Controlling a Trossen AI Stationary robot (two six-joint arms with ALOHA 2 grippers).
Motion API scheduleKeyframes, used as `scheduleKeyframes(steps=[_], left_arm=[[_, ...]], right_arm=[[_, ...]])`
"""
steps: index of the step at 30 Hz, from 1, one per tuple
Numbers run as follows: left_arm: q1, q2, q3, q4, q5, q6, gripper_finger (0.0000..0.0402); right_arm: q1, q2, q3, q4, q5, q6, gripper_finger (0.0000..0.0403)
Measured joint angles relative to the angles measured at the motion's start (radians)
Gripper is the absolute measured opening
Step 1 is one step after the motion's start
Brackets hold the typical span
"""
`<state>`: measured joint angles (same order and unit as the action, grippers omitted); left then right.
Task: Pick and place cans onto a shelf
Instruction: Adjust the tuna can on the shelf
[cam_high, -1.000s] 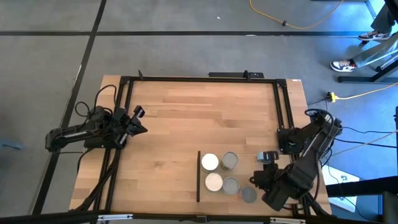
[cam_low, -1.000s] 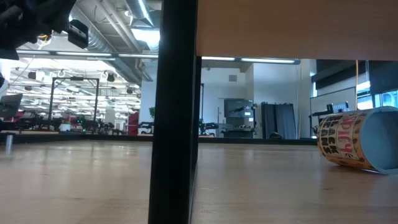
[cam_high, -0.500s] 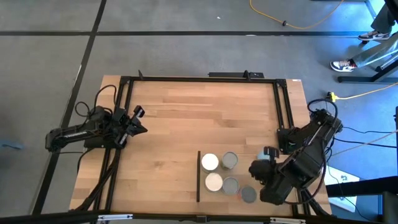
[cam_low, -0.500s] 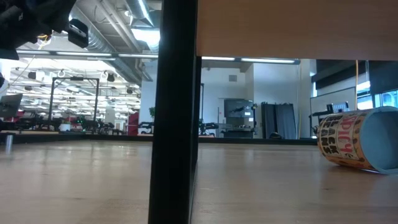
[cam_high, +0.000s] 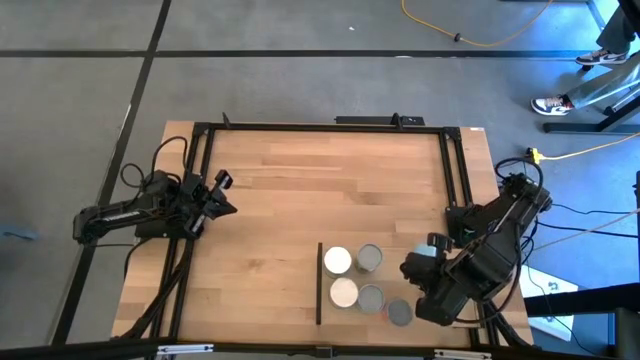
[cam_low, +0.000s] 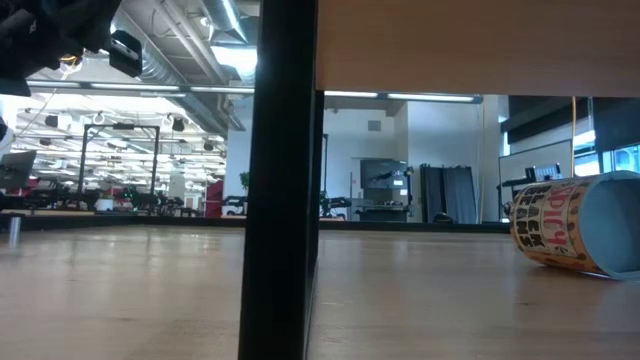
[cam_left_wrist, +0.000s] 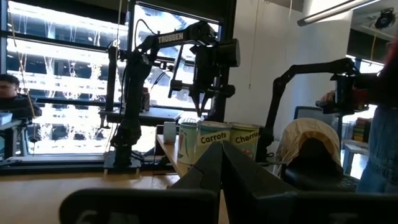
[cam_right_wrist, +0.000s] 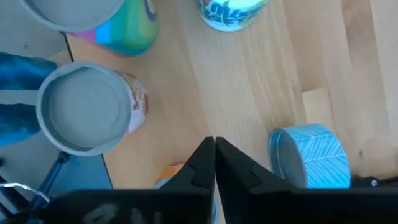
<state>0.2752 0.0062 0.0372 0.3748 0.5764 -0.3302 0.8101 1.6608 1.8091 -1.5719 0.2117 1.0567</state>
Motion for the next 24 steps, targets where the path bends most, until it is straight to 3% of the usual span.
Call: scheduleKeyframes(steps=[4, 9, 19, 24], left_arm=[[0.0, 0.0, 0.0, 0.0, 0.015, 0.0, 0.0], [0.0, 0.0, 0.0, 0.0, 0.017, 0.0, 0.0], [0.0, 0.0, 0.0, 0.0, 0.017, 0.0, 0.0], [0.0, 0.0, 0.0, 0.0, 0.017, 0.0, 0.0]], right_arm=[[-0.011, 0.0, 0.0, 0.0, -0.026, -0.011, 0.0014], [-0.037, 0.0, 0.0, 0.001, -0.029, -0.03, 0.0039], [-0.08, 0.0, 0.0, 0.001, 0.018, -0.085, 0.0157], [-0.08, 0.0, 0.0, 0.001, -0.011, -0.29, 0.0201]])
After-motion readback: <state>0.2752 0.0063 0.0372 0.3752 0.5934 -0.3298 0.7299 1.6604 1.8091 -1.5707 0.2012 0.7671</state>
